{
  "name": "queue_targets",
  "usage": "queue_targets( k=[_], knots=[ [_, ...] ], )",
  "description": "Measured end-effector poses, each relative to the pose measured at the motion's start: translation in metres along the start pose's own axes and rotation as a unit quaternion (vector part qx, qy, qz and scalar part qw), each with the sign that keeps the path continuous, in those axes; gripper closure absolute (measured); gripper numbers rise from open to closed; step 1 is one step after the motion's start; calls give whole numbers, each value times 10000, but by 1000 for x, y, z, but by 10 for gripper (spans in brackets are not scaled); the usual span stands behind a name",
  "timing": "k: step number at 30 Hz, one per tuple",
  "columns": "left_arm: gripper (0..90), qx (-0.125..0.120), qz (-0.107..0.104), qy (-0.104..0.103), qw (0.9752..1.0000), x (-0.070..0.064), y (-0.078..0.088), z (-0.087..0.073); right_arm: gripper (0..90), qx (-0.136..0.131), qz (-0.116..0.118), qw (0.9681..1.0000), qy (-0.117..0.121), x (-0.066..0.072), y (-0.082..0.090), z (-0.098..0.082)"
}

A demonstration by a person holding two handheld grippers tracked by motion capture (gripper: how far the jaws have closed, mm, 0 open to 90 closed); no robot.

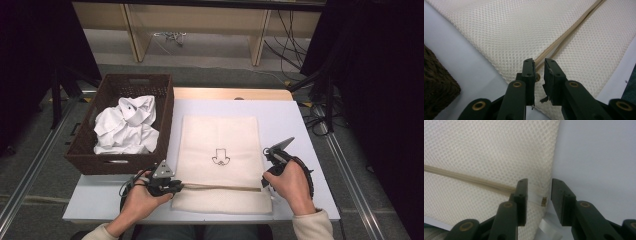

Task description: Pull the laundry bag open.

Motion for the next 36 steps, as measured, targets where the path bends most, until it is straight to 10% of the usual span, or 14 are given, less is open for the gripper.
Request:
queue_targets(
  k=[8, 19, 21, 36],
  knots=[
    [717, -146, -347, -68, 9993, -9, -1, 3, 574, -355, -9, 9992, 168, 6, 8, 5],
    [451, -1334, -86, 318, 9905, 7, 29, 24, 473, -760, 90, 9958, 501, 22, 5, 16],
    [421, -1384, -14, 378, 9897, 8, 30, 24, 468, -852, 107, 9930, 807, 22, 4, 21],
    [313, -1323, 372, 167, 9904, 14, 29, 21, 453, -737, 272, 9926, 921, 55, 0, 29]
  ],
)
Point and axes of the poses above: each handheld gripper's, and its own axes: y roughly backward along the jaws, z roughly out of its top, x roughly to its left, the point moved 7 cm from there along -y, roughly forward along the jaws, and after that the axes turned 3 degrees about -z, right-handed, at the moved point
